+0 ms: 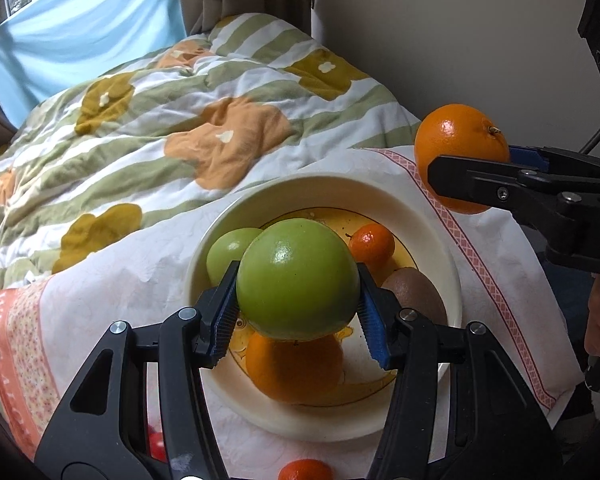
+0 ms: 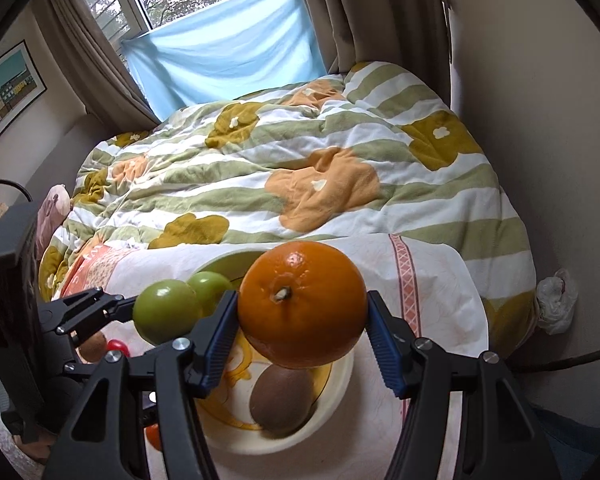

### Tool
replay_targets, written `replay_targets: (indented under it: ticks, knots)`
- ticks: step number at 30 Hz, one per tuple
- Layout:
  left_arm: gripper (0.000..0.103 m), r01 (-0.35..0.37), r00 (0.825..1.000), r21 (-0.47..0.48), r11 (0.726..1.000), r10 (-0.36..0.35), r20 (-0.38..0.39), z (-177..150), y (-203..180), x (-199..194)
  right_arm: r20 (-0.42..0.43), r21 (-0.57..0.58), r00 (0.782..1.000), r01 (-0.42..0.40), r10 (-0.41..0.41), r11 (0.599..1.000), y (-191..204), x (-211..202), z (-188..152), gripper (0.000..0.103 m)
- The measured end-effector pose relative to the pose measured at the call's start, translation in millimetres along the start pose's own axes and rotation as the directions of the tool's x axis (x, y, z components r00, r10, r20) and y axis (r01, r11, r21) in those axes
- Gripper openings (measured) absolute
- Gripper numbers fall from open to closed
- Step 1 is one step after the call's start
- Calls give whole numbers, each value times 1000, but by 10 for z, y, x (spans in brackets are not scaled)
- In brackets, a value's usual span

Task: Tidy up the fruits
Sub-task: 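Carry the green apple into the duck bowl and open the left tool, then lower the large orange into the duck bowl and open the right tool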

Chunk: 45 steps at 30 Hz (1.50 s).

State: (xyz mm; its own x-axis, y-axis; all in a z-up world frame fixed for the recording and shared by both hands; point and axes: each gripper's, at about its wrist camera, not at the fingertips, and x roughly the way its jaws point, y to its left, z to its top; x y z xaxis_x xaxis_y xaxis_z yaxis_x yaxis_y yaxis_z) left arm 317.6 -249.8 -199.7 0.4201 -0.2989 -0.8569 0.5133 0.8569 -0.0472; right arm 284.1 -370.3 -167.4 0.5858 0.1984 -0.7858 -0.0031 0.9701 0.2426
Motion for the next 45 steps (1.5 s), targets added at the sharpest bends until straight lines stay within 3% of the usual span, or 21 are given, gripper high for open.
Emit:
replay_targets:
  ticks: [4,10,15,28,45]
  knots:
    - [53,-24,1000,54,998,23,9,44,-117,70,-12,14,1000,-10,10,1000,-92,114,20,58]
    - [55,6,1000,68,998,-6,6,59,-147,76,-19,35,1000,-22,23,999,-124,183,12,58]
    - [92,-4,999,57,998,2,33,-5,-83,-44,-21,19,1000,-23,23,1000,-126,202,16,58]
    - [93,-21,998,-33,999,23,52,-177,248,-391,-36,-29,998,-45,44,999,57,287,47,58]
    - [93,-66,997,-58,996,69,40,-311,463,-464,-85,-156,993,-96,84,983,478,737,181,58]
